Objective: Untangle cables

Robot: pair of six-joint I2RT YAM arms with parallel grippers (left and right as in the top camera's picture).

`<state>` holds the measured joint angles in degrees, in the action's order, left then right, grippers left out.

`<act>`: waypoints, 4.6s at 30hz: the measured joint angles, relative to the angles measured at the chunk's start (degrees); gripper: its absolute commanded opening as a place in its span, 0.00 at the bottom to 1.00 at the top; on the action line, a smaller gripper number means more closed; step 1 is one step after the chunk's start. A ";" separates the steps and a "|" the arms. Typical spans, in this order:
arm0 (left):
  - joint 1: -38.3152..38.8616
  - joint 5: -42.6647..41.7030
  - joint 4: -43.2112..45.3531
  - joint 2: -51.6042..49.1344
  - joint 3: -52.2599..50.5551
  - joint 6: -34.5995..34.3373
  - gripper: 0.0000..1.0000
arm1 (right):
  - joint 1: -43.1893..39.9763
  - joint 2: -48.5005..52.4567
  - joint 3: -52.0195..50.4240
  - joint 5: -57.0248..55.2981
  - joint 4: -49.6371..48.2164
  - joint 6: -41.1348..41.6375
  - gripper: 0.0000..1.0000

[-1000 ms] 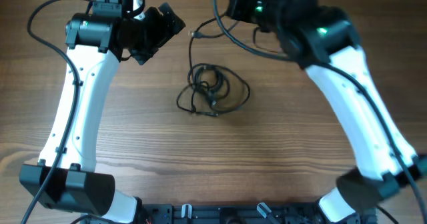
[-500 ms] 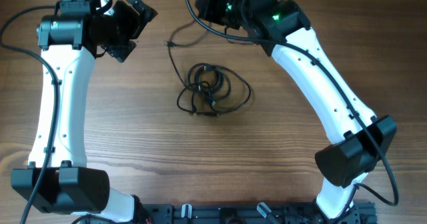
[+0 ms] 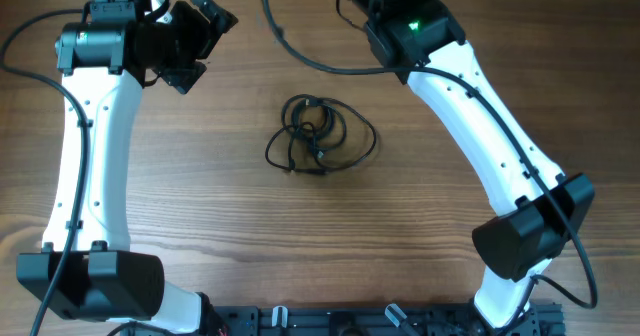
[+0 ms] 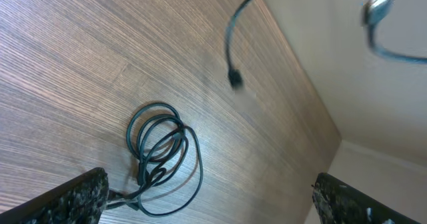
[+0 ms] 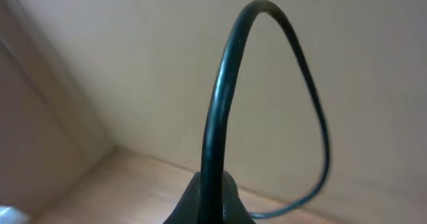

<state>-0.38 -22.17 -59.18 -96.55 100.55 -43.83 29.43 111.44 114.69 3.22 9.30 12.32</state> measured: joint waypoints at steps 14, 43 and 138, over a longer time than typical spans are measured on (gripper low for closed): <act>5.97 0.02 3.72 -0.57 -0.04 0.00 1.00 | -26.16 -11.63 0.07 -10.16 34.58 -4.63 0.04; 16.02 4.79 0.83 -3.43 -0.09 7.82 0.93 | -52.54 -2.80 0.04 20.87 45.27 1.03 1.00; 11.72 -35.74 23.23 12.48 -9.16 -4.61 0.04 | -10.97 0.79 0.04 26.16 49.51 -20.76 0.56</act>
<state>11.33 -57.91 -35.94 -84.07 91.39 -48.45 18.46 112.22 114.74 29.39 58.81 -8.45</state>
